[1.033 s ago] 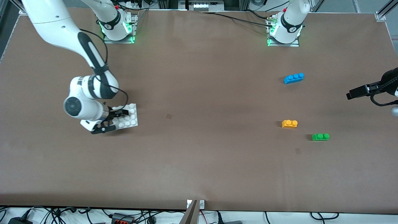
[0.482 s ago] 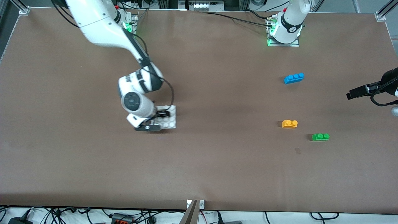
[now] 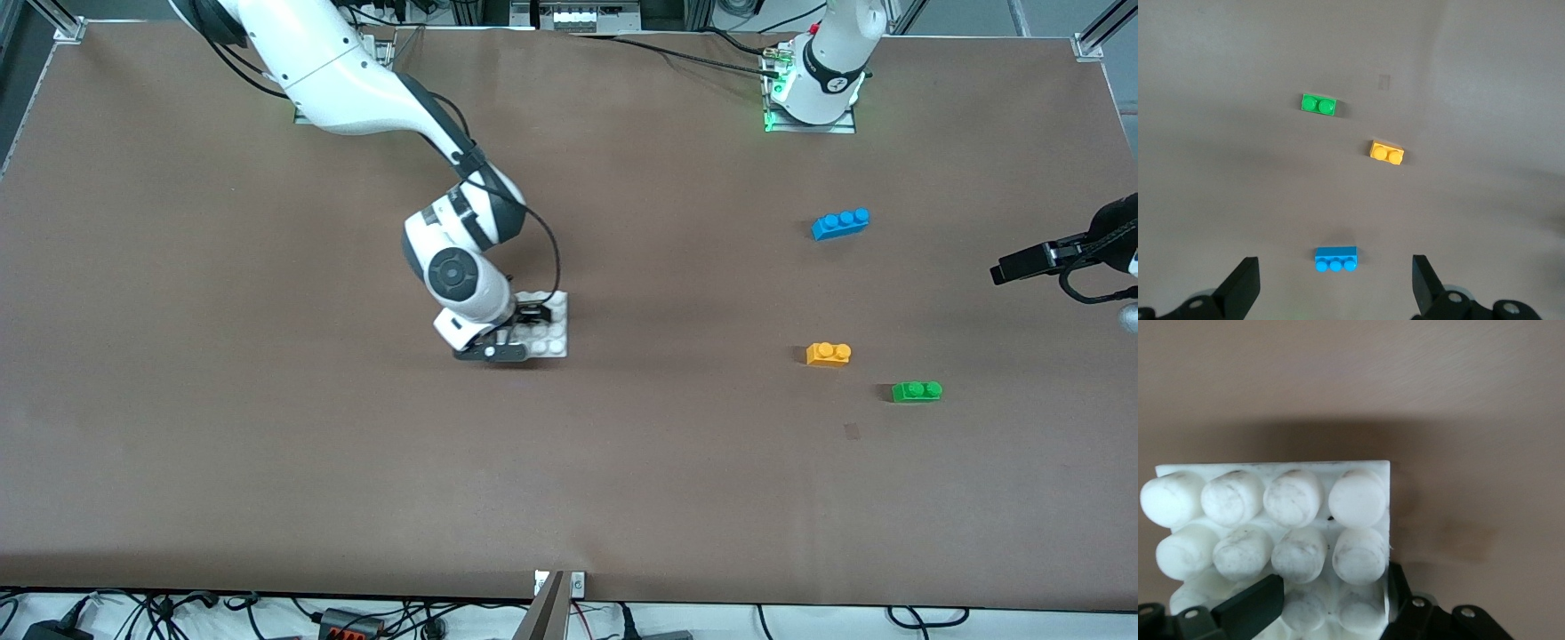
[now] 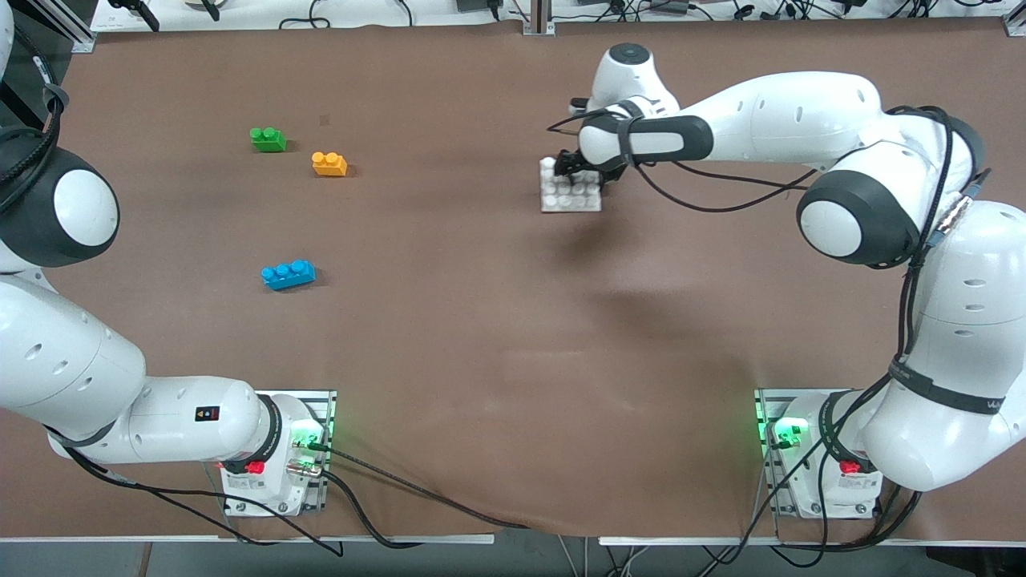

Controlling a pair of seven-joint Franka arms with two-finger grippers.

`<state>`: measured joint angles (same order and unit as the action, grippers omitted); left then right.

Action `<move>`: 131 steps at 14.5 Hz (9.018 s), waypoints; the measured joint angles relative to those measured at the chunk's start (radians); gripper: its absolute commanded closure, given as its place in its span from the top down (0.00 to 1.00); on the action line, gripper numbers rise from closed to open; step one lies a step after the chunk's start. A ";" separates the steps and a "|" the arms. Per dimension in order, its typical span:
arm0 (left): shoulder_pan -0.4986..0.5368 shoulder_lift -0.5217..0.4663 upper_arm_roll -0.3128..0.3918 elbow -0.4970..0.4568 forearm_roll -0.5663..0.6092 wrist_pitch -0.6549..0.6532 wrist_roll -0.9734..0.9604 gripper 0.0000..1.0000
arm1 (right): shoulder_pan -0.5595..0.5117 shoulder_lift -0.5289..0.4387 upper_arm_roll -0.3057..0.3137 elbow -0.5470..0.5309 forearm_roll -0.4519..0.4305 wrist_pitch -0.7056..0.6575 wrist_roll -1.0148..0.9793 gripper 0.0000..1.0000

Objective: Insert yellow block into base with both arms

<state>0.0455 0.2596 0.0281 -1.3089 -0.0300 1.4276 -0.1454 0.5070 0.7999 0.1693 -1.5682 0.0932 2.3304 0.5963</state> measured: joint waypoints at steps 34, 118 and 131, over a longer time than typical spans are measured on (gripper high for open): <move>-0.143 0.244 -0.013 -0.121 -0.058 0.237 0.050 1.00 | -0.608 -0.482 0.030 0.162 -0.206 -0.832 -0.559 1.00; -0.479 0.426 -0.301 -0.334 -0.028 0.901 -0.336 0.30 | -0.551 -0.833 -0.168 -0.121 -0.154 -0.774 -0.562 1.00; -0.512 0.435 -0.301 -0.340 0.023 0.897 -0.325 0.30 | -0.551 -0.833 -0.170 -0.121 -0.154 -0.774 -0.562 1.00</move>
<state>-0.4663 0.6949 -0.2733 -1.6491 -0.0067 2.3243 -0.4703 -0.0445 -0.0328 -0.0009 -1.6892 -0.0612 1.5563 0.0348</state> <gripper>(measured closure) 0.317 0.000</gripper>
